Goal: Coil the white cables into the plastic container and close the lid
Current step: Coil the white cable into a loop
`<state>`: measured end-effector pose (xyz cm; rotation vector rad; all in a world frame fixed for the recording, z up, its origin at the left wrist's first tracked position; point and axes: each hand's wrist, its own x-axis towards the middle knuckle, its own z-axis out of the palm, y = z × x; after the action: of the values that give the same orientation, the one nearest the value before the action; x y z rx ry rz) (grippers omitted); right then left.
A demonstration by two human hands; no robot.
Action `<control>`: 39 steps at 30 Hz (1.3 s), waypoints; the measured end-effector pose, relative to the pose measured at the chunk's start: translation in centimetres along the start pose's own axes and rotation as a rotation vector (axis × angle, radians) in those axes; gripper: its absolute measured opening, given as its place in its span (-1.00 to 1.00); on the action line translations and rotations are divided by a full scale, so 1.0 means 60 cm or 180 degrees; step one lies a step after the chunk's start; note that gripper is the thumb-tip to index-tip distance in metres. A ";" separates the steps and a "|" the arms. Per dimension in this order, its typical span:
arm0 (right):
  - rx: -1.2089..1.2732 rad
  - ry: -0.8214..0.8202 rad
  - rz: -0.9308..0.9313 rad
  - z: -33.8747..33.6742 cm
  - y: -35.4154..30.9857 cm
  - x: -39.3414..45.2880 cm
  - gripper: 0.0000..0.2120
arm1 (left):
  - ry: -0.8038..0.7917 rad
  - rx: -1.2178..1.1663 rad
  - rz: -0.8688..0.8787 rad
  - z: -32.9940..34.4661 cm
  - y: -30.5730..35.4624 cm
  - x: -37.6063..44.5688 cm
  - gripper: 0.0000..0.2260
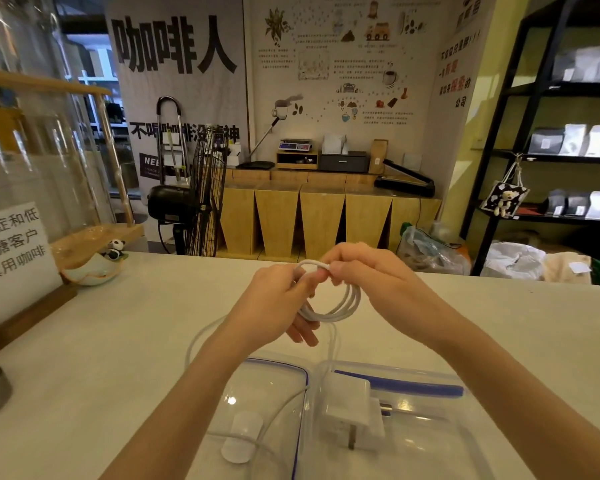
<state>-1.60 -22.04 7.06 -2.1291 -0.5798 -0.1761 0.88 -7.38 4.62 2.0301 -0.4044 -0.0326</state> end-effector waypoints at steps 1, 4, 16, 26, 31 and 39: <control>0.0052 -0.0071 -0.0008 -0.002 0.002 0.001 -0.77 | -0.0050 -0.0065 -0.0005 -0.003 0.002 -0.001 -0.72; 0.0074 0.0037 -0.0043 -0.002 0.012 0.003 -0.85 | -0.0207 -0.0291 -0.0042 -0.012 0.004 -0.004 -0.70; -0.0358 0.1258 -0.0333 0.013 0.045 0.000 -0.81 | -0.0197 -0.0445 -0.0012 -0.005 0.013 -0.009 -0.74; 0.0855 -0.0116 0.0491 -0.008 0.030 -0.006 -0.69 | -0.0474 -0.0735 0.0200 -0.016 0.022 -0.016 -0.74; 0.0722 -0.0161 0.0440 -0.009 0.019 -0.009 -0.79 | -0.0684 -0.0884 0.0173 -0.024 0.024 -0.018 -0.74; 0.1106 -0.0010 0.1034 -0.009 0.019 -0.010 -0.52 | -0.0964 -0.0898 0.0148 -0.039 0.019 -0.017 -0.72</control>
<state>-1.57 -23.22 6.32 -1.8516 -0.2374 0.1037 0.04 -5.53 6.60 1.7384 -0.6014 -0.3529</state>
